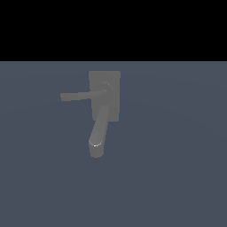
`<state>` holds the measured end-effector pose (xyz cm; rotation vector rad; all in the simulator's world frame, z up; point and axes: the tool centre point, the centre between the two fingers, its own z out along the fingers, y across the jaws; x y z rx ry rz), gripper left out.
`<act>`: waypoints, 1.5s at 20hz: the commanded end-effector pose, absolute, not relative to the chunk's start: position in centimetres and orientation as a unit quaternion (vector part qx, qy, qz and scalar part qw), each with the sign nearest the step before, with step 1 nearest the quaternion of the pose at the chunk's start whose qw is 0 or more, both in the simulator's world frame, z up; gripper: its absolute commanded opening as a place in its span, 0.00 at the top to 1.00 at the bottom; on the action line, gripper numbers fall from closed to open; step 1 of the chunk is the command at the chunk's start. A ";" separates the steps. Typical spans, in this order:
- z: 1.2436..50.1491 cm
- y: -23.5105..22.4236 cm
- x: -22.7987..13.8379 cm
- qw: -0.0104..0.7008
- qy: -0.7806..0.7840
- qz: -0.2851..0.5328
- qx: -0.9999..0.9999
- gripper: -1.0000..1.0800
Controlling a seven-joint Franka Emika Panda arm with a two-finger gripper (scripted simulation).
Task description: Turn on the faucet by rotating a designated handle.
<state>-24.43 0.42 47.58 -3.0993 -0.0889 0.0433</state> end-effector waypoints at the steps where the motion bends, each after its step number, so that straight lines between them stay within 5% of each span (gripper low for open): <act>1: 47.6 0.4 -24.4 0.020 -0.029 0.014 -0.999 1.00; 14: 49.6 -0.8 -23.8 -0.067 -0.011 -0.030 -0.997 1.00; 30: 59.0 -1.2 -22.1 -0.362 0.029 -0.179 -0.914 1.00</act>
